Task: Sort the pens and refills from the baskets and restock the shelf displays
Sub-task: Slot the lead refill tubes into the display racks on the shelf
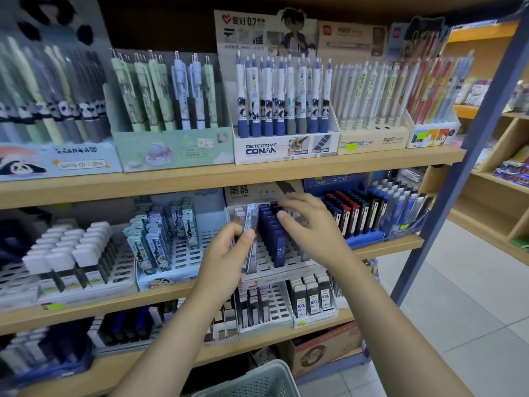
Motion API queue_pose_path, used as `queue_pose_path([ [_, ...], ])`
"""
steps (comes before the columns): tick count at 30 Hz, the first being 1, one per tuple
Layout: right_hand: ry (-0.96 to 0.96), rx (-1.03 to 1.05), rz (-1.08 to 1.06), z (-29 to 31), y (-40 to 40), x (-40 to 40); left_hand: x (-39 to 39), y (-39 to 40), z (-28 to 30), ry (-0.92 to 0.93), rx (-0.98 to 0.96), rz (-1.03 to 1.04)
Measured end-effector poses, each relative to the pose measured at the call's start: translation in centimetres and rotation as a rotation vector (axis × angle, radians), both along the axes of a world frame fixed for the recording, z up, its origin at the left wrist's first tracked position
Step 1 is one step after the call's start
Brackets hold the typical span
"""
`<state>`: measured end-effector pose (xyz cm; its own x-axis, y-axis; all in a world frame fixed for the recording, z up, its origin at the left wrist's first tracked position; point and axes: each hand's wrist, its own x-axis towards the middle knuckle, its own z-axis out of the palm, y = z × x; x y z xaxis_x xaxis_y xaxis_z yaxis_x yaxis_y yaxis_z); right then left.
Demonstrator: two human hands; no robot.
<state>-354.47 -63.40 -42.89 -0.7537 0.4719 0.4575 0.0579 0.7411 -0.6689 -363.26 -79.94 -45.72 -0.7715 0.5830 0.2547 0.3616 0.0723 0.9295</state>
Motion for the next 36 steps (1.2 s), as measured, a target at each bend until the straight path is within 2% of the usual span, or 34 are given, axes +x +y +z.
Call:
queue_pose_path([
  [2, 0.135, -0.12, 0.046, 0.8, -2.0, 0.8, 0.4, -1.0, 0.9, -0.012, 0.022, 0.022],
  [4, 0.131, -0.372, 0.205, 1.8, -4.4, 1.4, 0.8, -2.3, 1.5, 0.016, 0.043, 0.023],
  [6, 0.079, -0.503, 0.316, 2.1, -6.5, 1.0, 1.1, -4.0, 2.1, -0.029, 0.068, -0.033],
  [11, -0.044, -0.685, 0.459, 1.6, -10.3, -1.0, 0.7, -8.4, 2.3, -0.46, 0.172, -0.255],
  [13, -0.049, -0.689, 0.459, 1.4, -11.8, -1.8, 0.0, -10.1, 1.9, -0.511, 0.174, -0.246],
  [17, -0.035, -0.621, 0.331, 0.6, -14.5, -3.9, -0.8, -12.7, 1.0, -0.316, 0.015, -0.118],
  [20, -0.042, -0.657, 0.317, -0.3, -16.1, -5.2, -1.5, -13.8, 0.0, -0.231, 0.018, -0.01],
  [23, -0.099, -0.595, 0.326, -1.1, -17.1, -5.9, -2.9, -14.4, -1.2, -0.163, 0.002, 0.075],
  [25, -0.095, -0.579, 0.311, -1.1, -17.2, -6.2, -4.0, -14.7, -2.1, 0.072, -0.074, 0.177],
  [27, -0.049, -0.574, 0.247, -0.8, -16.7, -6.7, -5.0, -14.9, -2.5, 0.417, -0.136, 0.326],
  [30, 0.033, -0.595, 0.188, -0.2, -15.5, -7.8, -6.6, -14.6, -2.3, 0.73, -0.271, 0.325],
  [33, 0.051, -0.655, 0.185, 0.0, -14.7, -9.1, -8.2, -13.8, -2.6, 0.776, -0.486, 0.254],
  [36, 0.035, -0.719, 0.176, -0.3, -14.2, -10.5, -9.1, -13.5, -4.0, 0.771, -0.505, 0.243],
])
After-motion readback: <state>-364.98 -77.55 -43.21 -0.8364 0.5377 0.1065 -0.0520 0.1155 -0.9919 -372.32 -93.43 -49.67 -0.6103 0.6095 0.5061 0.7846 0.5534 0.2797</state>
